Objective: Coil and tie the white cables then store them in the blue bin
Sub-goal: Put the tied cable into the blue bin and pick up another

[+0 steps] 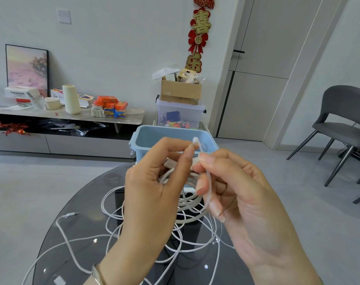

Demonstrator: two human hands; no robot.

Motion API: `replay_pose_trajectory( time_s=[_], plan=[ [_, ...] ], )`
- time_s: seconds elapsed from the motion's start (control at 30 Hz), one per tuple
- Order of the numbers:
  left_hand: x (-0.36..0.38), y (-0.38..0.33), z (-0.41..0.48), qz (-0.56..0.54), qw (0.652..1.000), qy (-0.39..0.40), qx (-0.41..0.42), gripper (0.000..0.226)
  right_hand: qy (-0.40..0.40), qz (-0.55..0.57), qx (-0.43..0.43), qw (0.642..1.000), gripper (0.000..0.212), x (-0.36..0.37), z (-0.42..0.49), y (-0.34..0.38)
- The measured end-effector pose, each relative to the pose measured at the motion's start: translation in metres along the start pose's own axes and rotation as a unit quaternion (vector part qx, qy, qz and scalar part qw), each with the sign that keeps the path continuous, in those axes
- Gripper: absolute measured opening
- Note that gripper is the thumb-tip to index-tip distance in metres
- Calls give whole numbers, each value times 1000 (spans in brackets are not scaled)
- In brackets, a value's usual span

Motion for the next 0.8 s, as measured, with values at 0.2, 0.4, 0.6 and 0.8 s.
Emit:
replay_pose_trajectory(
  time_s=[0.2, 0.4, 0.6, 0.8],
  plan=[
    [0, 0, 0, 6, 1000, 0, 7, 9, 1, 1, 6, 1000, 18, -2, 1, -1],
    [0, 3, -1, 8, 1000, 0, 14, 10, -1, 7, 11, 1000, 18, -2, 2, -3],
    [0, 4, -4, 39, 998, 20, 40, 11, -15, 20, 10, 1000, 18, -4, 3, -4],
    [-2, 6, -3, 65, 996, 29, 60, 14, -56, -37, -33, 997, 19, -8, 5, -1]
  ],
)
Point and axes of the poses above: each hand's wrist, its own z-axis towards the middle knuckle, its own x-axis out of the palm, y = z × x, the point moved 4 cm from there along z, towards the middle knuckle, and after that the axes turned 3 degrees about z, right-handed, at the moved point
